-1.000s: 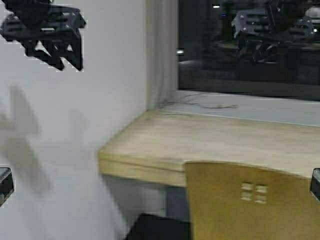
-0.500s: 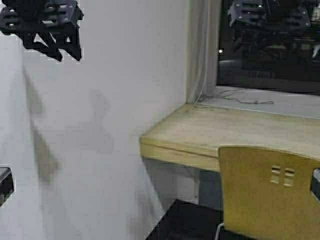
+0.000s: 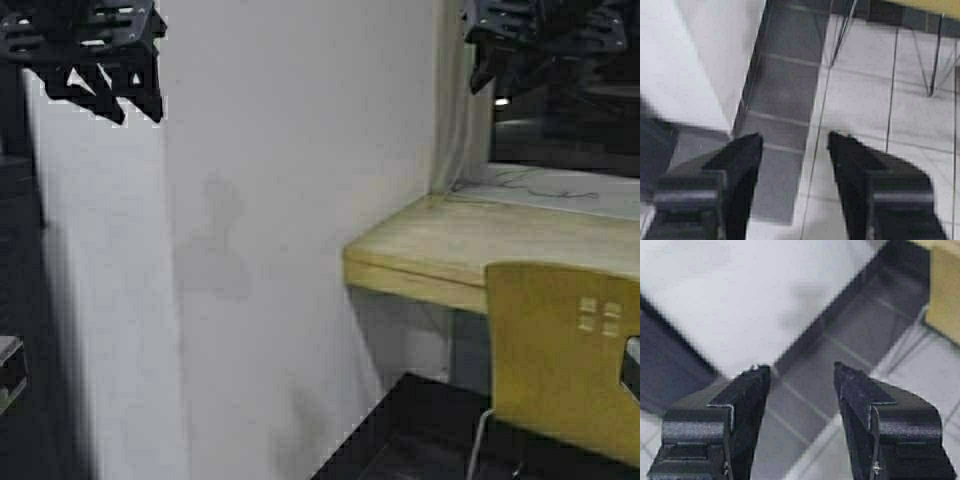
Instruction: Push the chairs under the table
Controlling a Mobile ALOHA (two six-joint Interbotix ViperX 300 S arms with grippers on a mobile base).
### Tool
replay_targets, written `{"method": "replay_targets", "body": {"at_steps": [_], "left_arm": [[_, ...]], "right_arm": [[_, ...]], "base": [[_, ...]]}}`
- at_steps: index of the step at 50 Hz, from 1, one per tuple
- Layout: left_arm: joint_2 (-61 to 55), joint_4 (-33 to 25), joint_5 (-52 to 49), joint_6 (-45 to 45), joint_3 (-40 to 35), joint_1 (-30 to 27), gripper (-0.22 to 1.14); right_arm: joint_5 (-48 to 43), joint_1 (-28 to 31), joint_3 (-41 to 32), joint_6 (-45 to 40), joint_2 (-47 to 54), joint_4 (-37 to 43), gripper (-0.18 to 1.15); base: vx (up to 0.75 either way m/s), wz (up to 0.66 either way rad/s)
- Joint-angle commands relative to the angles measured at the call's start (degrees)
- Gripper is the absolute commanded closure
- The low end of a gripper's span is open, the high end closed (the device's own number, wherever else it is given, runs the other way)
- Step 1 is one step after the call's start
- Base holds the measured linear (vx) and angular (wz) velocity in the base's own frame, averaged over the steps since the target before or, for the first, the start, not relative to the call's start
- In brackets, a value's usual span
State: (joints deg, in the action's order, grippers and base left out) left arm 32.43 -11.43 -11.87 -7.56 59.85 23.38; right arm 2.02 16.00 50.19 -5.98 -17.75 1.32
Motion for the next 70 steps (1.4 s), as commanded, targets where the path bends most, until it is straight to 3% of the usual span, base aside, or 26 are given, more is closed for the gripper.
{"method": "replay_targets", "body": {"at_steps": [1, 36, 60, 70], "left_arm": [[0.18, -0.09, 0.26, 0.18, -0.88, -0.18, 0.11], [-4.13, 0.0, 0.7, 1.93, -2.72, -0.18, 0.11], [-3.87, -2.81, -4.48, 2.2, -2.64, -0.09, 0.11], [-6.33, -2.55, -4.66, 1.67, -3.43, -0.18, 0.11]], "right_arm": [[-0.18, -0.18, -1.32, 0.09, -0.88, -0.09, 0.17], [2.11, -2.72, -1.93, -0.09, -1.76, 0.26, 0.17], [1.76, -3.16, -2.37, 0.0, -0.44, 0.0, 0.17], [1.58, -8.35, -2.2, -2.29, 0.26, 1.76, 0.17]], "base": [[-0.32, 0.24], [-0.34, 0.14], [-0.32, -0.26], [-0.32, -0.4]]}}
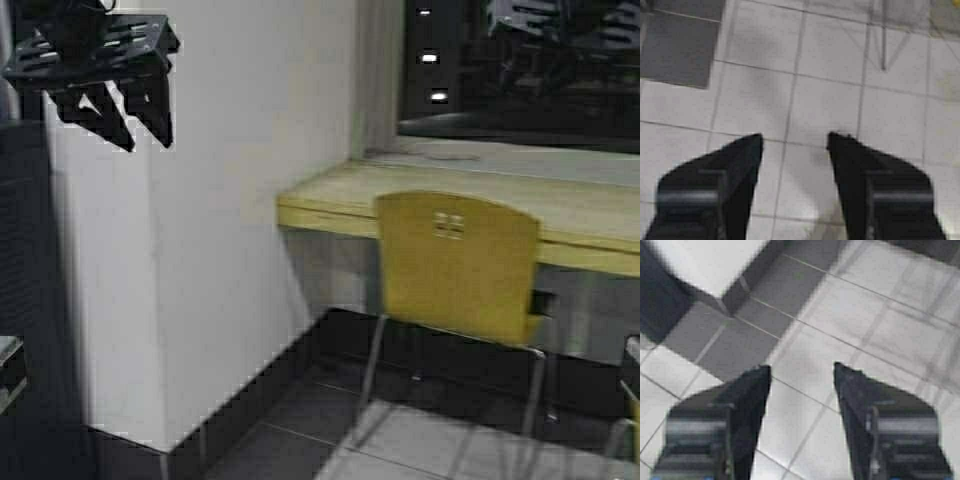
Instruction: Push the chairs under the table
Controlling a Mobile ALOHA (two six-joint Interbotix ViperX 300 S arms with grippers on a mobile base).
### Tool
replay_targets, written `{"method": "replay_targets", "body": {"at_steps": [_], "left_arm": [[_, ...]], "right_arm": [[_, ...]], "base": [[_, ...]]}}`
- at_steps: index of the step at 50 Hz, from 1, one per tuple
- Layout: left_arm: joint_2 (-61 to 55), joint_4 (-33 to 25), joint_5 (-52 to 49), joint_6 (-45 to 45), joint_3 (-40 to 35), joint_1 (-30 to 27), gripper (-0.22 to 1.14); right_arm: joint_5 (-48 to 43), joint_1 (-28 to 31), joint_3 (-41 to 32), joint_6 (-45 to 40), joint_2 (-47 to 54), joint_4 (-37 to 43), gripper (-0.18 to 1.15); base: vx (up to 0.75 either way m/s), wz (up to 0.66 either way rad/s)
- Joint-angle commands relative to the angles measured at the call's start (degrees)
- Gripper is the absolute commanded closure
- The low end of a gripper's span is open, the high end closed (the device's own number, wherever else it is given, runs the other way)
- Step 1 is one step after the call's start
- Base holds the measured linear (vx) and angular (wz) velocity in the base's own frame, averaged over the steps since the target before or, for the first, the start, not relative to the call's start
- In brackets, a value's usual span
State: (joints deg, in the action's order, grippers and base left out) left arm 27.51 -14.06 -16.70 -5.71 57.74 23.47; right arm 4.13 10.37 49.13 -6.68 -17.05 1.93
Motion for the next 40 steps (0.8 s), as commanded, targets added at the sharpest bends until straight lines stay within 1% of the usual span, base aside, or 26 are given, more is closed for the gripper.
{"method": "replay_targets", "body": {"at_steps": [1, 9, 16, 31, 40], "left_arm": [[-1.67, 0.09, 0.18, -0.18, -1.49, -0.26, 0.11], [-3.78, 0.09, -0.18, 0.26, -1.93, -0.26, 0.11], [-3.78, -1.23, -2.2, 0.18, -3.34, -0.18, 0.11], [-3.69, -1.93, -2.55, 0.09, -2.9, 0.09, 0.11], [-5.8, -1.93, -1.32, 0.26, -3.16, 0.0, 0.11]], "right_arm": [[-0.44, -2.81, -1.32, -1.76, -0.44, 1.14, 0.17], [-0.26, -2.72, -1.14, -1.93, -0.62, 0.88, 0.17], [0.0, -2.72, -0.88, -2.02, -0.53, 0.97, 0.17], [0.97, -1.93, -0.53, -2.2, 0.18, 0.88, 0.17], [1.05, 0.53, -1.32, -4.04, 0.97, 1.49, 0.17]], "base": [[-0.31, -0.3], [-0.29, -0.27], [-0.24, -0.24], [-0.21, -0.2], [-0.2, -0.33]]}}
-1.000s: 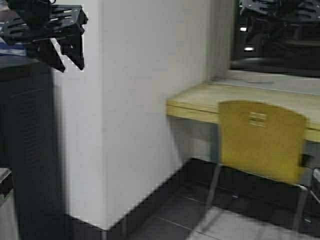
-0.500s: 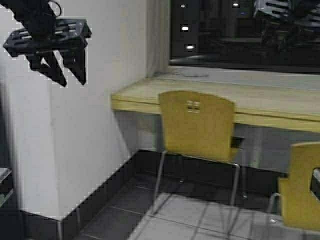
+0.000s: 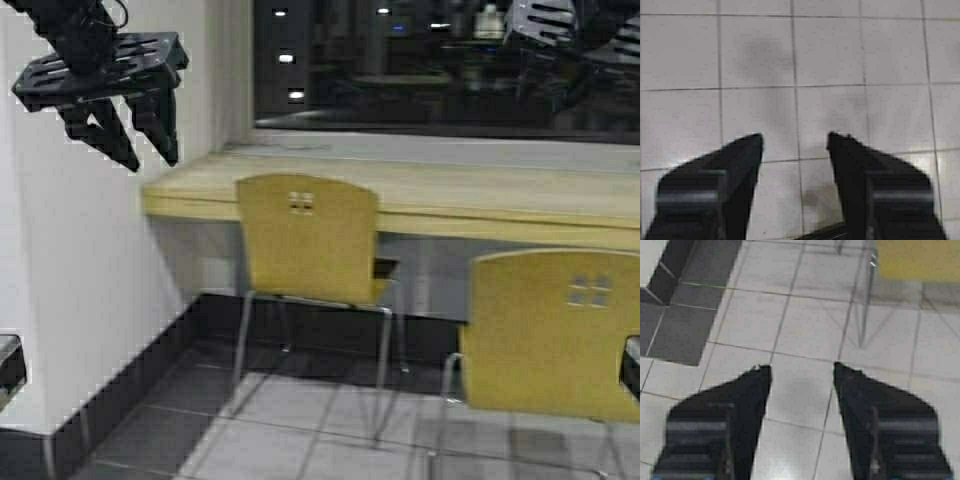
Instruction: Push the chairs under the table
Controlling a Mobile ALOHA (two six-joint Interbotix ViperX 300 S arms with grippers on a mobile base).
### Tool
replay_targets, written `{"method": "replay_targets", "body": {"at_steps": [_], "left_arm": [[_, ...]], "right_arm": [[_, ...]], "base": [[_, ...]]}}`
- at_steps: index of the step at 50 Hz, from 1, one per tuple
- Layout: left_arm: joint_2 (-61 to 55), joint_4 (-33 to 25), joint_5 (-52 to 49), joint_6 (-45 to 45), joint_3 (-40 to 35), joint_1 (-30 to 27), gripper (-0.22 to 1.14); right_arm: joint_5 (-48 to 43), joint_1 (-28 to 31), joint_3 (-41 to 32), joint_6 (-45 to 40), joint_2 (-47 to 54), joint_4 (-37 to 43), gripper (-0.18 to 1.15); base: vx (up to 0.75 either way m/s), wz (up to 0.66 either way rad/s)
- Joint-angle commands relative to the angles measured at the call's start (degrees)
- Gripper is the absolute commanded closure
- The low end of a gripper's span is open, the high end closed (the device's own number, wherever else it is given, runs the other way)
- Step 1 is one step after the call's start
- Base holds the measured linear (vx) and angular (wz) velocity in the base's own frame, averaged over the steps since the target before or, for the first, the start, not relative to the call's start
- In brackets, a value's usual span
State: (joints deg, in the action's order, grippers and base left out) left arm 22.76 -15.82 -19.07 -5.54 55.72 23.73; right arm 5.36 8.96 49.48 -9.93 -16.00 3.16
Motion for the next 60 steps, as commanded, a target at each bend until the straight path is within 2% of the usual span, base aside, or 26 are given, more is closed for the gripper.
{"method": "replay_targets", "body": {"at_steps": [1, 14, 31, 46, 60], "left_arm": [[-1.41, -0.18, 1.05, 0.09, -1.32, -0.26, 0.11], [-3.34, 0.7, 0.26, -0.53, -1.41, -0.26, 0.11], [-3.16, 1.58, -0.53, 0.18, -1.67, -1.14, 0.11], [-2.72, 1.23, -0.79, 0.53, -1.41, -1.14, 0.11], [-2.64, 0.79, -0.7, 0.44, -1.76, -1.14, 0.11]], "right_arm": [[-0.18, 2.02, -1.67, -1.14, 0.09, 0.26, 0.17], [1.32, 2.46, -1.14, -4.92, 0.18, 1.41, 0.17], [2.81, 2.37, 1.41, -4.13, -0.35, 0.62, 0.17], [2.9, 2.46, -0.18, -3.78, 3.6, -0.18, 0.18], [3.87, 2.46, -0.09, -3.43, 2.9, -0.18, 0.18]], "base": [[-0.2, -0.3], [-0.17, -0.27], [-0.04, -0.31], [0.01, -0.41], [0.05, -0.29]]}}
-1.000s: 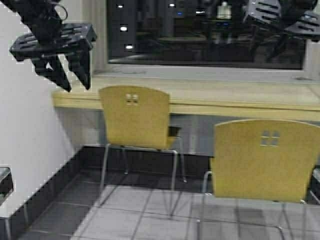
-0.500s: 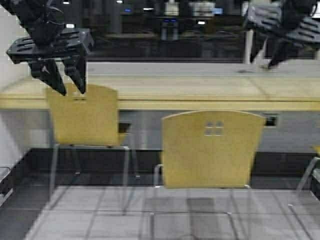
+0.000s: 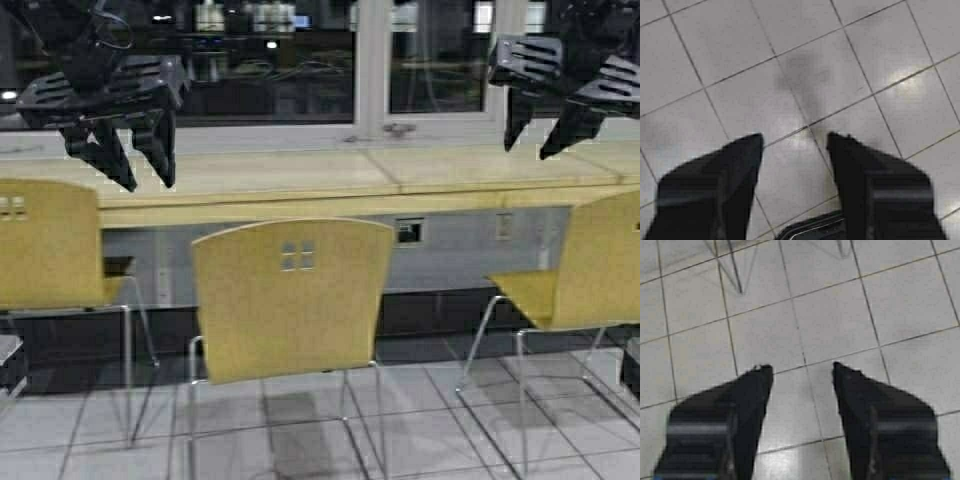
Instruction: Push the chairs under the table
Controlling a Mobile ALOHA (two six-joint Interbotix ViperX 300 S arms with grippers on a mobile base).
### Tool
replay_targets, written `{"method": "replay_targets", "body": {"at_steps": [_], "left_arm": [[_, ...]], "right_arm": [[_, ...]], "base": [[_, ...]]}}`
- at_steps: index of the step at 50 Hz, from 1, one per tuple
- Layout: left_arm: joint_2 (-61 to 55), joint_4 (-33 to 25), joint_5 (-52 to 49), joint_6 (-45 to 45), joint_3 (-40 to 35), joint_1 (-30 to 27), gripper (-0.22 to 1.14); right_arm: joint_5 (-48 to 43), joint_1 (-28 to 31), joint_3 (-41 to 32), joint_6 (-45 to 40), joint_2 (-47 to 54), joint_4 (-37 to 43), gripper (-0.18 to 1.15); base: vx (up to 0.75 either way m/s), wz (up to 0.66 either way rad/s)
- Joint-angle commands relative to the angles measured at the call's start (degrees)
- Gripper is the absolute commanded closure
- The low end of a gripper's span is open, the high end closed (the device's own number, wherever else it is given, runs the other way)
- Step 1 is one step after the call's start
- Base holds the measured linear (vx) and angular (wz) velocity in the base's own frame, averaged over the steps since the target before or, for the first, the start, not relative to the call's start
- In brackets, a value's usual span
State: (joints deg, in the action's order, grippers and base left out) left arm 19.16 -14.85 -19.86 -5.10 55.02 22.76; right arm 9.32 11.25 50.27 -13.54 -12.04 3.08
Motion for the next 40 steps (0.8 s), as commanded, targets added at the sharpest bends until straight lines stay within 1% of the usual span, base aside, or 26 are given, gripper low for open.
{"method": "replay_targets", "body": {"at_steps": [1, 15, 29, 33, 37, 40], "left_arm": [[0.97, -0.26, 0.0, -0.09, -1.23, -0.18, 0.11], [0.97, -0.35, -0.26, 0.0, -1.23, -0.18, 0.11], [0.97, -1.05, -0.18, 0.09, -1.05, -0.18, 0.11], [0.97, -3.08, 0.62, 0.62, -0.35, -0.18, 0.11], [0.26, -7.47, 3.78, 2.55, 0.88, -0.18, 0.11], [-0.09, -9.67, 5.45, 4.22, 1.49, -0.18, 0.11]], "right_arm": [[-0.09, 0.18, -0.88, 0.09, -0.97, -0.09, 0.18], [-0.44, 0.18, -3.43, -0.44, 2.29, 0.18, 0.18], [-0.44, 0.18, -3.34, -0.53, 2.46, 1.32, 0.18], [-0.44, 0.18, -3.25, -0.53, 2.37, 2.29, 0.18], [-0.44, 0.18, -3.16, -0.53, 2.11, 3.16, 0.18], [-0.44, 0.18, -3.08, -0.53, 2.11, 3.43, 0.18]], "base": [[0.07, -0.16], [0.13, -0.11], [0.23, -0.03], [0.27, 0.02], [0.27, 0.02], [0.29, 0.05]]}}
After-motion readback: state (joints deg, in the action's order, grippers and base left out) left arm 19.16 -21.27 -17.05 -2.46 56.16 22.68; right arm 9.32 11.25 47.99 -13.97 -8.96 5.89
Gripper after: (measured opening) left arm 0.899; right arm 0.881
